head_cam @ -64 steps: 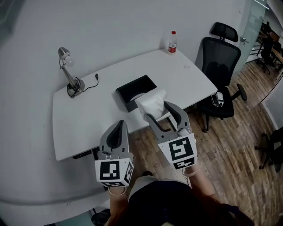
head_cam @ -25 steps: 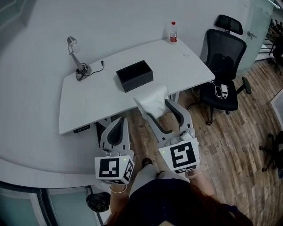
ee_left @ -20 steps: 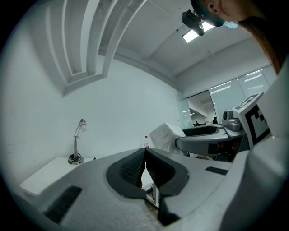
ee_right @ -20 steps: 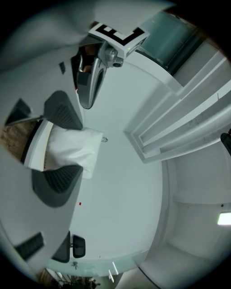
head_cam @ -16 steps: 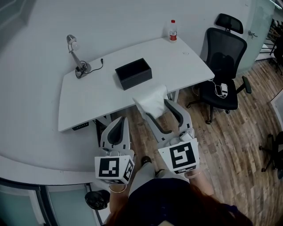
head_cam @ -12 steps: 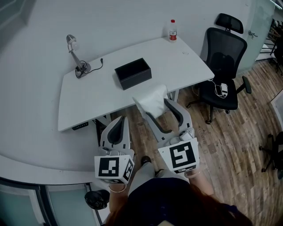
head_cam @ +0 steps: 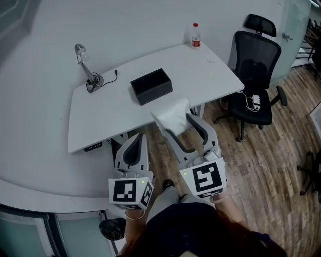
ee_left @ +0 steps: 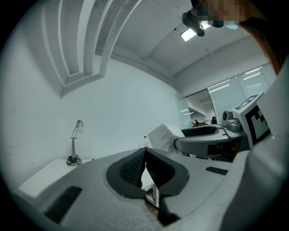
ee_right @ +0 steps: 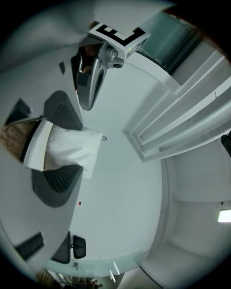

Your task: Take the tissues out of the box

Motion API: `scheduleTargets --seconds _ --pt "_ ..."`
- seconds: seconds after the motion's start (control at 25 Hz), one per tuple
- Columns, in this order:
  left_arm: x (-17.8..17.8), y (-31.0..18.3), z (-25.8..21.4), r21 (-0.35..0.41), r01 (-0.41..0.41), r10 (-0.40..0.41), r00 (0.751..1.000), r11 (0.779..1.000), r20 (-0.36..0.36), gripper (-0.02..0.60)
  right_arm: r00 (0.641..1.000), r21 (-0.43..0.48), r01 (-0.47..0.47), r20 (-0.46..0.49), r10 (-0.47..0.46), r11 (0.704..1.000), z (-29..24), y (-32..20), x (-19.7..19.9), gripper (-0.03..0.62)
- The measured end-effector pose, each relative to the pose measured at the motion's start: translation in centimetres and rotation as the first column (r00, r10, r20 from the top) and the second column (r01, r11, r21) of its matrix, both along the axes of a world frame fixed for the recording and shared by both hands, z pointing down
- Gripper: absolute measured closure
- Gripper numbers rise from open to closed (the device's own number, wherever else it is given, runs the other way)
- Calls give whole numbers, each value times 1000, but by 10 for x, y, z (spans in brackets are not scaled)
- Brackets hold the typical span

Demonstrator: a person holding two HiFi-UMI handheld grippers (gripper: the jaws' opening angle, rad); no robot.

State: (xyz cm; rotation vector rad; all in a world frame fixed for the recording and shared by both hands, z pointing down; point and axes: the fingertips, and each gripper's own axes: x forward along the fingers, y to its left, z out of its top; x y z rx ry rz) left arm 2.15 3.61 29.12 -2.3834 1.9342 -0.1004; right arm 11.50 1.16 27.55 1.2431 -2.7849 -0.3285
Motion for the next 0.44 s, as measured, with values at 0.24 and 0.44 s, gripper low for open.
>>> scheduleTargets --seconds 0.24,0.44 --pt "-1 -7 1 -4 -4 4 1000 1000 -5 557 1000 -9 7 -6 -7 1000 3 -6 -4 327" --pt "-2 -15 4 -14 -9 9 1000 1000 -4 557 1000 -6 11 -7 -12 1000 3 -13 -8 327"
